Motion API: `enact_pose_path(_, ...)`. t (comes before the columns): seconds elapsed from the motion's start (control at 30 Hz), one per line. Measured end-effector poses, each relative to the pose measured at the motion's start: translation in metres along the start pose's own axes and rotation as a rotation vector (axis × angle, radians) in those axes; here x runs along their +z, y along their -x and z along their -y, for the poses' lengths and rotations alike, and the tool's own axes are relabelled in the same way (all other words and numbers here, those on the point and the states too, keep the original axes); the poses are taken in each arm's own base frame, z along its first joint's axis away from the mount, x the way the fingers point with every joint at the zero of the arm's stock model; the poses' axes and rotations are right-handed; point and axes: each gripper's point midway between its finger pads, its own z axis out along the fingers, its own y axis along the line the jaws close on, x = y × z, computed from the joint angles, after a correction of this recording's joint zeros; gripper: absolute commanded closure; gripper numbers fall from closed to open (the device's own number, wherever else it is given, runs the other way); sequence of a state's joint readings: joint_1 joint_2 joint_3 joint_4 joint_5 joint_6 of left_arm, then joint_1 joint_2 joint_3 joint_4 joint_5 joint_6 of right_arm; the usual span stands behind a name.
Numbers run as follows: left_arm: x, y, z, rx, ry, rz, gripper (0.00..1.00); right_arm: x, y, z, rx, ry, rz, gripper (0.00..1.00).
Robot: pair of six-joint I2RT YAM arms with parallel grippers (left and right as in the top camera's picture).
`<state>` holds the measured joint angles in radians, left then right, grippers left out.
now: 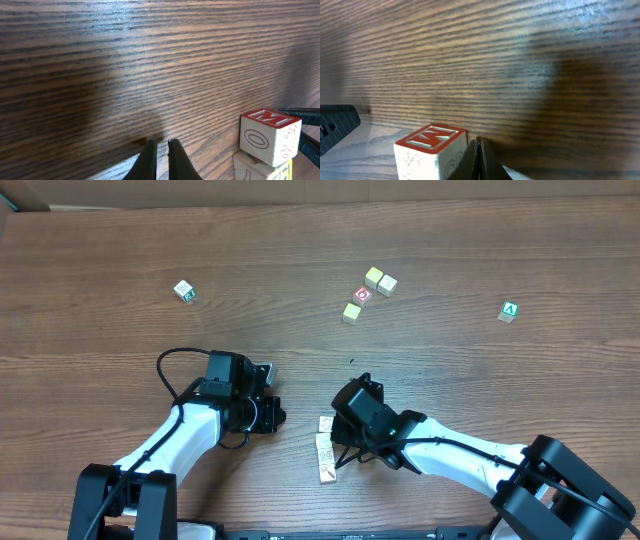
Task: Flip 4 blocks
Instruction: 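Open both grippers and back them away from the row ends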
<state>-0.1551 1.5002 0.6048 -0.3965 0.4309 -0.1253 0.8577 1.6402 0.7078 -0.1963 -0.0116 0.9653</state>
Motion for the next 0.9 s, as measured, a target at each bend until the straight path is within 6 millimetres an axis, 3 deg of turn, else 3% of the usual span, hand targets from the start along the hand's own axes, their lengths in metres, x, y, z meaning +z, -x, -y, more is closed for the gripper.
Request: enact_pose_path(0.9, 0.0, 0.0001, 0.0, 0.0, 0.0, 0.0, 0.96, 0.0003, 0.0074, -0.0081, -0.074, 0.03, 0.035, 0.96)
